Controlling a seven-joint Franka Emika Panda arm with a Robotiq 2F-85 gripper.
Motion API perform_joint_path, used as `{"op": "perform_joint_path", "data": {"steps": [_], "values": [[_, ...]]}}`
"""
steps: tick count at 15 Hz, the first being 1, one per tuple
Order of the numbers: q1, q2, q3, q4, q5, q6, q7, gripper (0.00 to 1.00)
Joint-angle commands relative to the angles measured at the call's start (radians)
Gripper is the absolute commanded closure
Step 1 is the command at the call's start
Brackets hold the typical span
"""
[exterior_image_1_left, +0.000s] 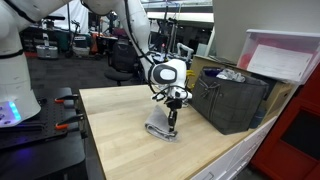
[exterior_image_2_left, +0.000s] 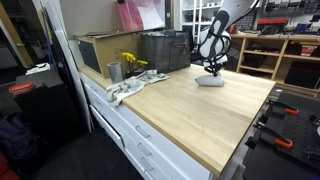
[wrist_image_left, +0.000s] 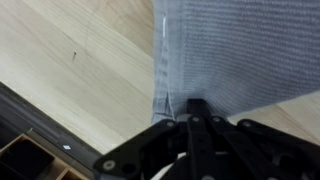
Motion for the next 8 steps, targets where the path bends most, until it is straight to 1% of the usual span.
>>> {"op": "perform_joint_path", "data": {"steps": [1, 2, 4, 8], "values": [[0.065, -0.103, -0.044, -0.089, -0.051, 0.022, 0.041, 1.0], [0.075, -0.133, -0.045, -0.105, -0.054, 0.013, 0.037, 1.0], [0.071, -0.201, -0.019, -0.131, -0.043, -0.017, 0.01, 1.0], [-0.019, -0.336, 0.135, -0.152, 0.036, -0.113, -0.121, 1.0]]}}
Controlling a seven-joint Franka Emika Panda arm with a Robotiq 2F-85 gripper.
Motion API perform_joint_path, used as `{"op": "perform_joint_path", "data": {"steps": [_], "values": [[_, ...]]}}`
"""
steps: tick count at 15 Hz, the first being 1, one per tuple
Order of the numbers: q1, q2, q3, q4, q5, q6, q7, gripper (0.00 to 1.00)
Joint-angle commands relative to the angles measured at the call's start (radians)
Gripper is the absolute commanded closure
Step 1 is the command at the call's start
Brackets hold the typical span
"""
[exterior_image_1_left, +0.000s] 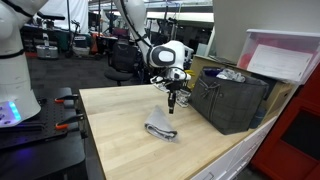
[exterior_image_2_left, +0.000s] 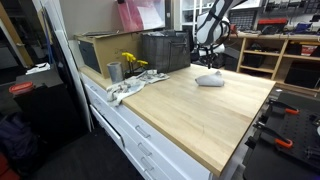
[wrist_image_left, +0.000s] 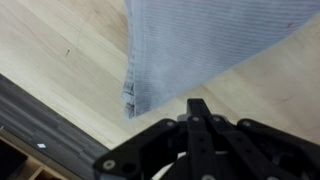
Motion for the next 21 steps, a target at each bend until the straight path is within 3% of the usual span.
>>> {"op": "perform_joint_path", "data": {"steps": [1, 4, 8, 9, 11, 16, 20, 21], "values": [[-0.092, -0.159, 0.14, -0.055, 0.067, -0.104, -0.133, 1.0], [-0.147, -0.237, 0.22, -0.053, 0.125, -0.209, -0.249, 1.0], [-0.194, -0.338, 0.277, -0.046, 0.137, -0.391, -0.436, 1.0], [-0.201, -0.359, 0.286, -0.043, 0.136, -0.439, -0.484, 0.77], [-0.207, -0.407, 0.295, -0.04, 0.111, -0.526, -0.579, 0.68], [-0.203, -0.519, 0.305, -0.029, 0.044, -0.714, -0.816, 0.31], [-0.195, -0.583, 0.313, -0.027, -0.017, -0.776, -0.941, 0.01], [-0.195, -0.599, 0.314, -0.028, -0.024, -0.779, -0.963, 0.0]]}}
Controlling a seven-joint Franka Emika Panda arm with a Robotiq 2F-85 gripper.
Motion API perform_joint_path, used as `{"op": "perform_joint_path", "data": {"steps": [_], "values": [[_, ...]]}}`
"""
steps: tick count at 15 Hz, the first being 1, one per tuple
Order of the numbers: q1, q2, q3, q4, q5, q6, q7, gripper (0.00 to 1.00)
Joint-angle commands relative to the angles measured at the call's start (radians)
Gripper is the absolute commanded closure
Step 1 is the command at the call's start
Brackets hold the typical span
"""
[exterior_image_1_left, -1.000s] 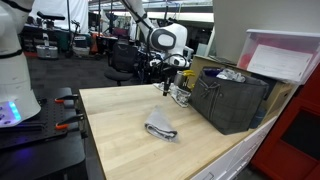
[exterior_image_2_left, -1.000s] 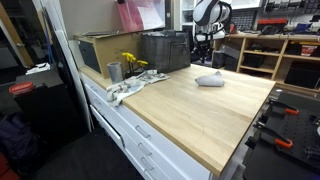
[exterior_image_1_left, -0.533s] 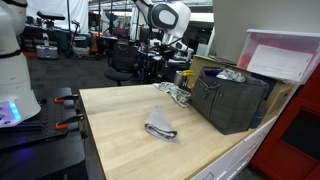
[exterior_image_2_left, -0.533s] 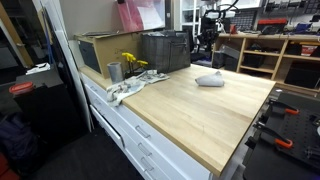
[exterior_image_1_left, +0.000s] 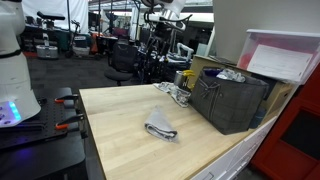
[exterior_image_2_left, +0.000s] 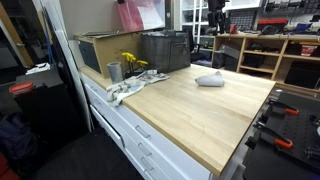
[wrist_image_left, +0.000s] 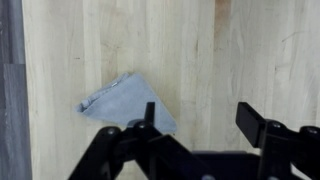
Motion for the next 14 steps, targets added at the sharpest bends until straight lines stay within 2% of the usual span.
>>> {"op": "perform_joint_path", "data": {"steps": [1, 7, 10, 12, 13, 14], "values": [[-0.003, -0.076, 0.015, -0.017, -0.036, -0.023, -0.09, 0.0], [0.011, -0.187, 0.017, -0.027, -0.032, 0.002, -0.16, 0.0], [0.015, -0.242, 0.015, -0.022, -0.019, 0.014, -0.166, 0.0], [0.017, -0.278, 0.012, -0.029, -0.002, 0.058, -0.126, 0.0], [0.019, -0.228, 0.01, 0.003, -0.013, 0.013, -0.143, 0.0], [0.02, -0.245, 0.009, 0.002, -0.013, 0.023, -0.141, 0.0]]}}
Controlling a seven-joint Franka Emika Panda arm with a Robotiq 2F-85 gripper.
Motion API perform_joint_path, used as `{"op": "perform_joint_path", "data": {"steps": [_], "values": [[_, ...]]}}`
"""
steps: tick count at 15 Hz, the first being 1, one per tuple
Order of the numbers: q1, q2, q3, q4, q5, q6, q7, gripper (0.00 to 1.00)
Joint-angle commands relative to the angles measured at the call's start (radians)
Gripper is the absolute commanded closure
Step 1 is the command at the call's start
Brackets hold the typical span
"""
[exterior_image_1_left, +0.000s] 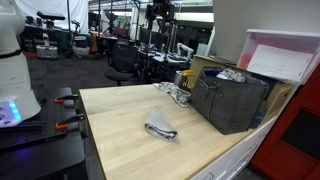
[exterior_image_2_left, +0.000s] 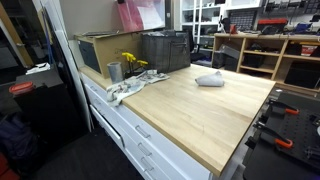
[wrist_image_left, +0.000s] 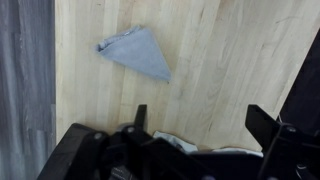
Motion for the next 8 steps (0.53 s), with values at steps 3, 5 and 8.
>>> {"op": "perform_joint_path", "data": {"steps": [3, 5, 8], "values": [[0.009, -0.016, -0.009, 0.001, -0.001, -0.001, 0.001, 0.0], [0.009, -0.016, -0.009, -0.003, -0.001, 0.003, 0.001, 0.0], [0.009, -0.016, -0.009, -0.005, -0.001, 0.005, 0.001, 0.0]]}}
